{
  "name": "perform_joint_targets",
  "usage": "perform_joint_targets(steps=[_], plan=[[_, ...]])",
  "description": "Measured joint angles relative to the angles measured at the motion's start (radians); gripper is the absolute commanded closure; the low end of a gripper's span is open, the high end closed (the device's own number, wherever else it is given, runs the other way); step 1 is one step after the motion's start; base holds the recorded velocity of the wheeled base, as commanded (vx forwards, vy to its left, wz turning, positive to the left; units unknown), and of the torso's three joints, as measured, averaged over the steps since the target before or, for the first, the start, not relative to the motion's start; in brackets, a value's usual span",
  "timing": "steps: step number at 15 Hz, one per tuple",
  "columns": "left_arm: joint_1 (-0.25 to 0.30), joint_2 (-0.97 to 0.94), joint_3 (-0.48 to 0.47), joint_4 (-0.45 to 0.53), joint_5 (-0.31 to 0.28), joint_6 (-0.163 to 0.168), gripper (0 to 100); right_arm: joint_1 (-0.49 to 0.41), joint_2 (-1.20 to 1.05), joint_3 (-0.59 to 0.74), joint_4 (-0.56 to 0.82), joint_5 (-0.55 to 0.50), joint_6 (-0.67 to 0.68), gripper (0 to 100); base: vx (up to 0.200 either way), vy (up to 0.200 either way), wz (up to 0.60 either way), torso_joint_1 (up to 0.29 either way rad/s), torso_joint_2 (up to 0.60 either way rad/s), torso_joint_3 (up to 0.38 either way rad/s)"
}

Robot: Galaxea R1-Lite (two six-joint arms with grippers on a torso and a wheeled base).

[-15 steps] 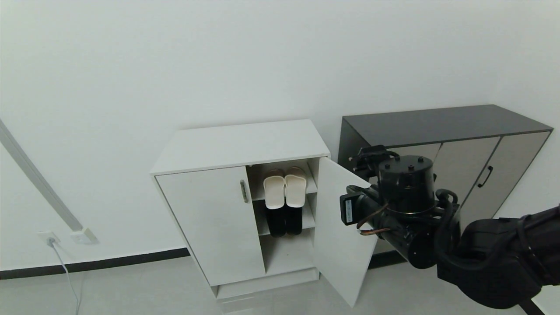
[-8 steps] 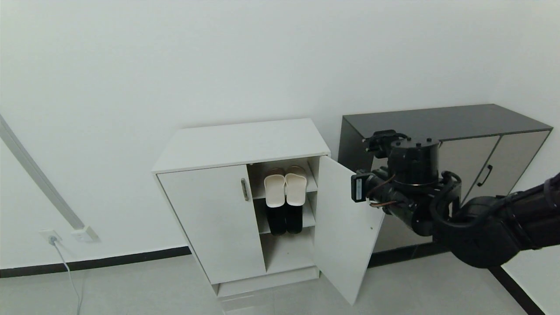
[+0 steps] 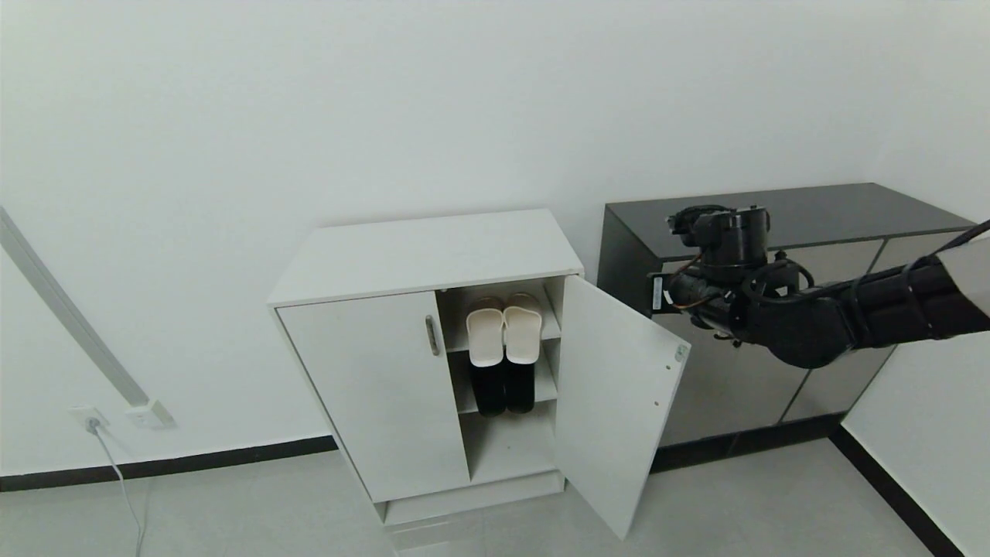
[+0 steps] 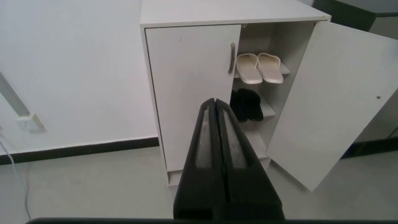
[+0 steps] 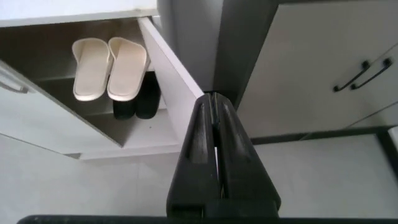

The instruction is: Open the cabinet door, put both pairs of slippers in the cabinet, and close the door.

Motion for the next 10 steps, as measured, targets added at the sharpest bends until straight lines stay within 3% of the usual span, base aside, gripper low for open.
perform_joint_targets(steps=[10], plan=[[0.0, 0.0, 0.0, 0.0, 0.0, -0.001, 100, -0.099, 0.162, -0.092, 0.014, 0.06, 0.036, 100, 0.0, 0.0, 0.0, 0.0, 0.0, 0.0]])
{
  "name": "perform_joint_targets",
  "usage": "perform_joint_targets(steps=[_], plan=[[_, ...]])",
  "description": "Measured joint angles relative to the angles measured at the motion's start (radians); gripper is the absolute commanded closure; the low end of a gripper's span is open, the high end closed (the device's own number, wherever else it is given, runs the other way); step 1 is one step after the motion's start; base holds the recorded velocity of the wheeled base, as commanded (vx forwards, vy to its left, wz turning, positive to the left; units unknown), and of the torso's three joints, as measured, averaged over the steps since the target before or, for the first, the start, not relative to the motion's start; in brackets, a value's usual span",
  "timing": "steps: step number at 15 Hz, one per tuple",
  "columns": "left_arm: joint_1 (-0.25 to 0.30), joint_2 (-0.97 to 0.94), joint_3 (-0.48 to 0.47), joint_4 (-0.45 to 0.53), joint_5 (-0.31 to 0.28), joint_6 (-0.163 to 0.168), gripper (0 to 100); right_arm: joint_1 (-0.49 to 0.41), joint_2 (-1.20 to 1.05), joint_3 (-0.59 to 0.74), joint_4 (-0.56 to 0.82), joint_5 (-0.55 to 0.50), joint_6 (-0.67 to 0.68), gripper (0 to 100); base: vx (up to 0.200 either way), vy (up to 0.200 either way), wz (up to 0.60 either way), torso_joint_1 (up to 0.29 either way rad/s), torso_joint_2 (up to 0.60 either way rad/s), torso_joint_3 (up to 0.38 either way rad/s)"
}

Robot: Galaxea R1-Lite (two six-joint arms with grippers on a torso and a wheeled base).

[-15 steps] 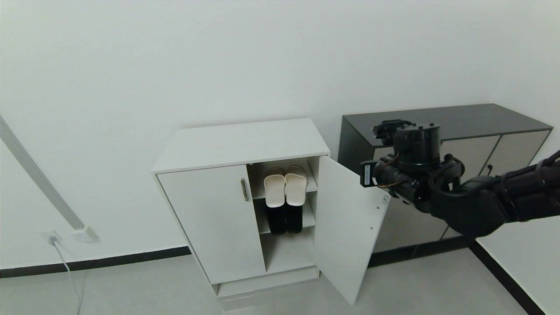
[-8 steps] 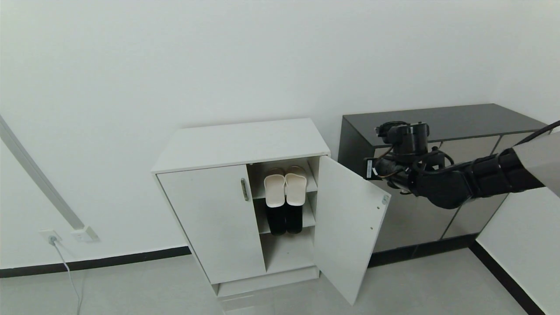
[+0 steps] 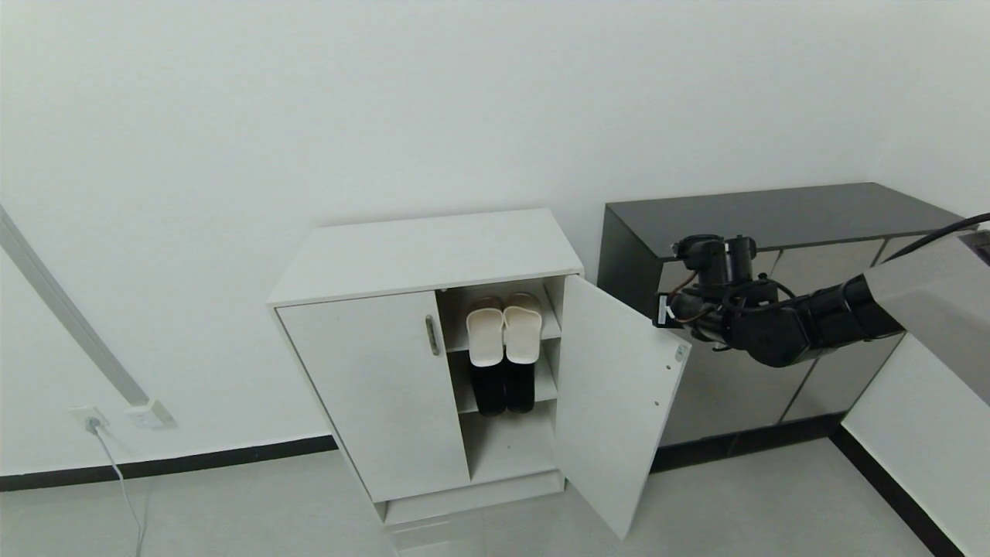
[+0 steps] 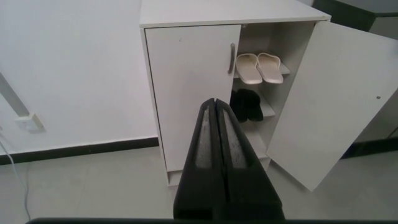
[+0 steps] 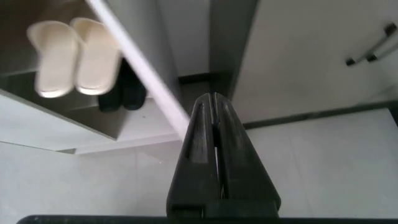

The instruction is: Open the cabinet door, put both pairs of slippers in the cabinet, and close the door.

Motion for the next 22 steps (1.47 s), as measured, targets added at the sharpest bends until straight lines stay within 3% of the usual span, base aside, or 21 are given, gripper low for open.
perform_joint_targets(steps=[13, 22], plan=[[0.0, 0.0, 0.0, 0.0, 0.0, 0.001, 100, 0.025, 0.024, 0.023, 0.031, -0.004, -0.005, 100, 0.0, 0.0, 0.0, 0.0, 0.0, 0.0], [0.0, 0.0, 0.0, 0.001, -0.001, 0.001, 100, 0.181, -0.054, 0.124, 0.026, 0.0, 0.006, 100, 0.0, 0.0, 0.0, 0.0, 0.0, 0.0]])
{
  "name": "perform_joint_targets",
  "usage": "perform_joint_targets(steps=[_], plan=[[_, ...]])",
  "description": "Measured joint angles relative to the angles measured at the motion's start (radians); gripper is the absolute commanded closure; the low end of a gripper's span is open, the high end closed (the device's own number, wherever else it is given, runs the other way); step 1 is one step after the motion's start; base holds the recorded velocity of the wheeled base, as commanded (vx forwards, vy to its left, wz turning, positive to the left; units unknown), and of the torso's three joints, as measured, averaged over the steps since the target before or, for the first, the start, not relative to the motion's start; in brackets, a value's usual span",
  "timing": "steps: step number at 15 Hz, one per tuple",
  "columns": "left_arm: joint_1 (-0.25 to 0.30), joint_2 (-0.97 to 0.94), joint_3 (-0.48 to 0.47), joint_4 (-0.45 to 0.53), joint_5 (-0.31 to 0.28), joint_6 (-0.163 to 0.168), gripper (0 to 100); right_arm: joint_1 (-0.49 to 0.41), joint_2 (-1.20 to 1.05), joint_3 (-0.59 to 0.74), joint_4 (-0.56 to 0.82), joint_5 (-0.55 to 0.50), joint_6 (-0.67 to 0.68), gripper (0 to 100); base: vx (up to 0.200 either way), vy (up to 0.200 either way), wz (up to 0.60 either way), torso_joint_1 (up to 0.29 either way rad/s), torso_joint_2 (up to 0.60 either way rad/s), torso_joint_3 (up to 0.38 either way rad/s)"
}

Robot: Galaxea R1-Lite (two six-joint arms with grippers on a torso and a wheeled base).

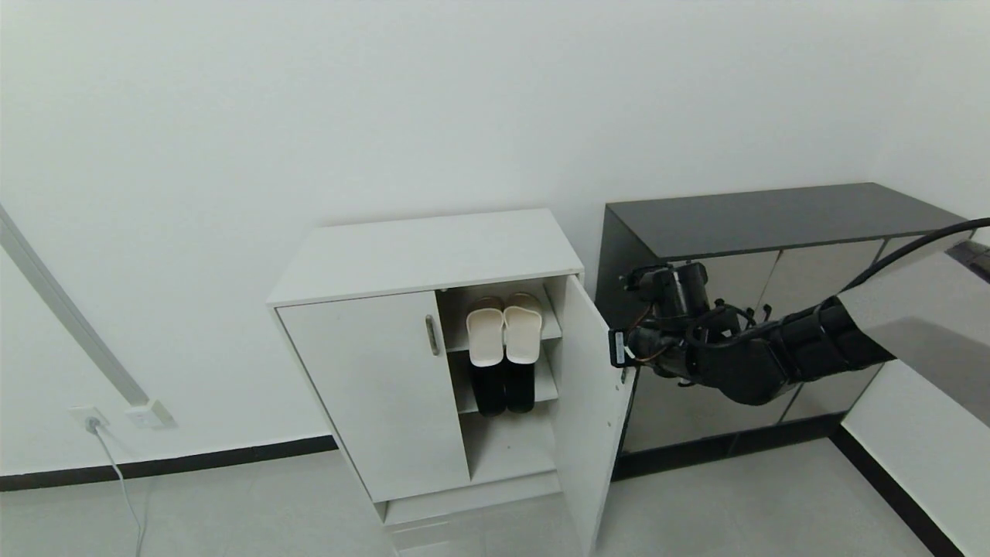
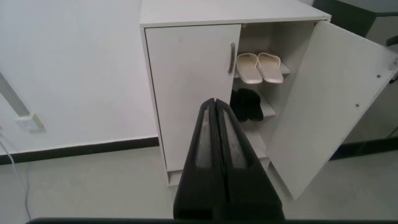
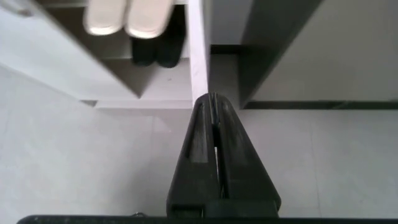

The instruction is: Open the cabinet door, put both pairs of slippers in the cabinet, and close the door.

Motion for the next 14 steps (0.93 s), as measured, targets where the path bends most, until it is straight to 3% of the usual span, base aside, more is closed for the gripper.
perform_joint_targets(steps=[5, 12, 14], plan=[[0.0, 0.0, 0.0, 0.0, 0.001, -0.001, 100, 0.066, -0.061, 0.067, -0.056, 0.012, 0.0, 100, 0.0, 0.0, 0.0, 0.0, 0.0, 0.0], [0.0, 0.0, 0.0, -0.001, 0.001, -0.003, 100, 0.084, -0.105, 0.118, -0.088, 0.012, -0.004, 100, 0.0, 0.0, 0.0, 0.0, 0.0, 0.0], [0.0, 0.0, 0.0, -0.001, 0.001, -0.002, 100, 0.085, -0.133, 0.126, -0.09, 0.013, -0.008, 100, 0.0, 0.0, 0.6, 0.005, 0.0, 0.0]])
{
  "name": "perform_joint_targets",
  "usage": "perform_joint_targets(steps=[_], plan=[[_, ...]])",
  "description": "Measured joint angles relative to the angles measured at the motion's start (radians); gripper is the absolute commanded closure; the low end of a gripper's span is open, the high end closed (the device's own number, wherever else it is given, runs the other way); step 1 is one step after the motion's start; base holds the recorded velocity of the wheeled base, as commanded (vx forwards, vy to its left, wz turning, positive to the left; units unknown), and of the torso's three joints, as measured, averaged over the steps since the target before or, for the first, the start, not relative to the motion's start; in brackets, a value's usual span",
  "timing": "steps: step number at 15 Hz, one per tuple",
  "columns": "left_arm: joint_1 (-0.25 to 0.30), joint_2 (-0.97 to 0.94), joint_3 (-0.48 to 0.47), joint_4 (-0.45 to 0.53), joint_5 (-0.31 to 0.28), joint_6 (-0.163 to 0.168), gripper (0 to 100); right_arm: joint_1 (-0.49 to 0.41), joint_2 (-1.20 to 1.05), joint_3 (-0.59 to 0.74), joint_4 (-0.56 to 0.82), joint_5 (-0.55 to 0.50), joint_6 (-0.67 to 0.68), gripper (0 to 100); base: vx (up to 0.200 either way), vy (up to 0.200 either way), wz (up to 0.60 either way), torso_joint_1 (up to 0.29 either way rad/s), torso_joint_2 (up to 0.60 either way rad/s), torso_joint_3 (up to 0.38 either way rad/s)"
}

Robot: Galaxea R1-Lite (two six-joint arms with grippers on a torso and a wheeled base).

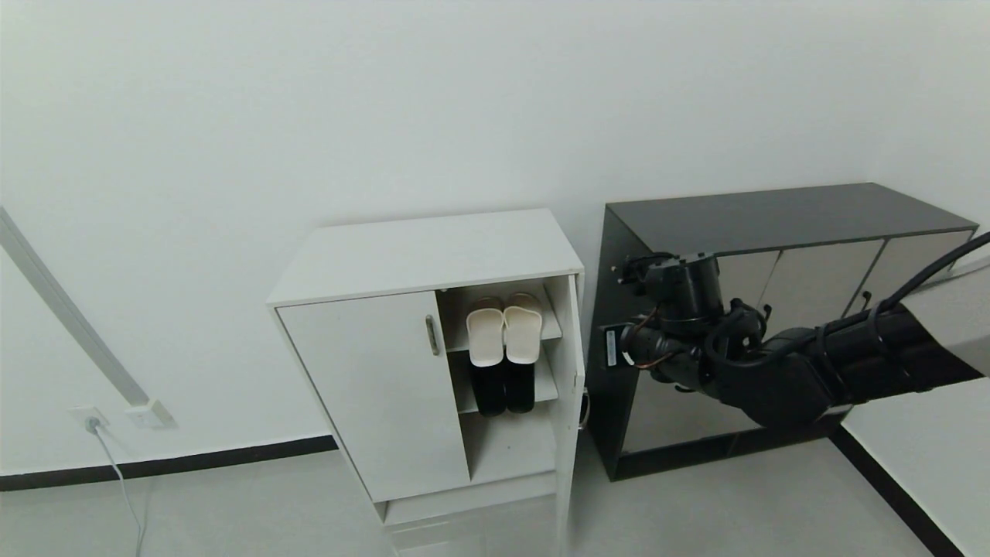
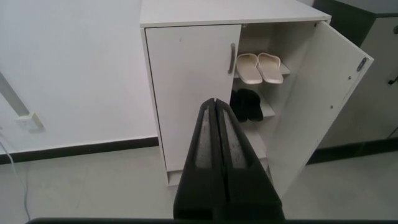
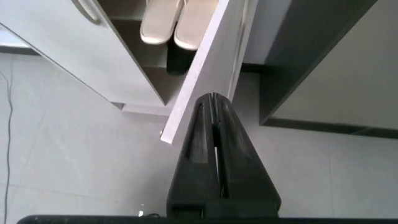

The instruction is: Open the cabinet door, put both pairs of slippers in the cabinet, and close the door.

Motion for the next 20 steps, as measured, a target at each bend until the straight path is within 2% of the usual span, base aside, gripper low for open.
perform_joint_targets(steps=[3, 9, 14, 20], plan=[[0.001, 0.0, 0.0, -0.001, 0.0, 0.0, 100, 0.0, -0.045, 0.018, -0.008, 0.003, -0.001, 100, 0.0, 0.0, 0.6, 0.001, 0.0, 0.002], [0.0, 0.0, 0.0, 0.0, 0.0, 0.0, 100, -0.023, -0.07, 0.039, 0.001, 0.003, -0.03, 100, 0.0, 0.0, 0.0, 0.0, 0.0, 0.0], [0.0, 0.0, 0.0, 0.0, 0.0, 0.0, 100, -0.117, -0.04, 0.042, 0.012, -0.041, -0.08, 100, 0.0, 0.0, 0.0, 0.0, 0.0, 0.0], [0.0, 0.0, 0.0, 0.0, 0.0, 0.0, 100, -0.167, 0.039, 0.022, 0.047, -0.07, -0.104, 100, 0.0, 0.0, 0.0, 0.0, 0.0, 0.0]])
